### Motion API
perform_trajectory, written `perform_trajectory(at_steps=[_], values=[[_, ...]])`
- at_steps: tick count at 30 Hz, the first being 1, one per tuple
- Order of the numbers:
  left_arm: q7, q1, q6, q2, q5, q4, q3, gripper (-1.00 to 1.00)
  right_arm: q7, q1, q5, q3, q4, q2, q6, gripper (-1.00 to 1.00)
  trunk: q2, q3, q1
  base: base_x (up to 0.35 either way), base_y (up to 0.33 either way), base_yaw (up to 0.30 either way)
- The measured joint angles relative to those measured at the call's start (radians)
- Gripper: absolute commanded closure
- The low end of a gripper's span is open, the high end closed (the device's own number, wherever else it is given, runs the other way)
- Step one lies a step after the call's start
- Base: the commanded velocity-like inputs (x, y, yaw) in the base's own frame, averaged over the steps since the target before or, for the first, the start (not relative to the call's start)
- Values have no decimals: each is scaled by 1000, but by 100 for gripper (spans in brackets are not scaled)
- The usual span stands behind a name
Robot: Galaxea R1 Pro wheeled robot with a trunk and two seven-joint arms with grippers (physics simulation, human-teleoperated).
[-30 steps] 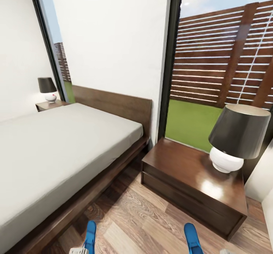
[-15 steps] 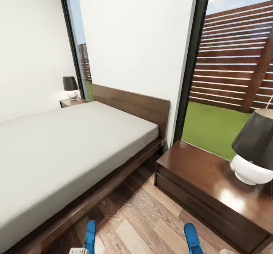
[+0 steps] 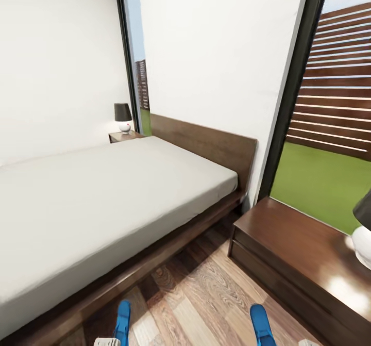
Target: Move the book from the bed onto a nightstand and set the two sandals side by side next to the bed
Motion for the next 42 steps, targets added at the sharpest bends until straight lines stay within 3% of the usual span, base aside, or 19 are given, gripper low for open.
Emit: perform_trajectory(at_steps=[42], values=[[0, 0, 0, 0, 0, 0, 0, 100, -1, 0, 0, 0, -1, 0, 0, 100, 0, 0, 0, 0, 0, 288]])
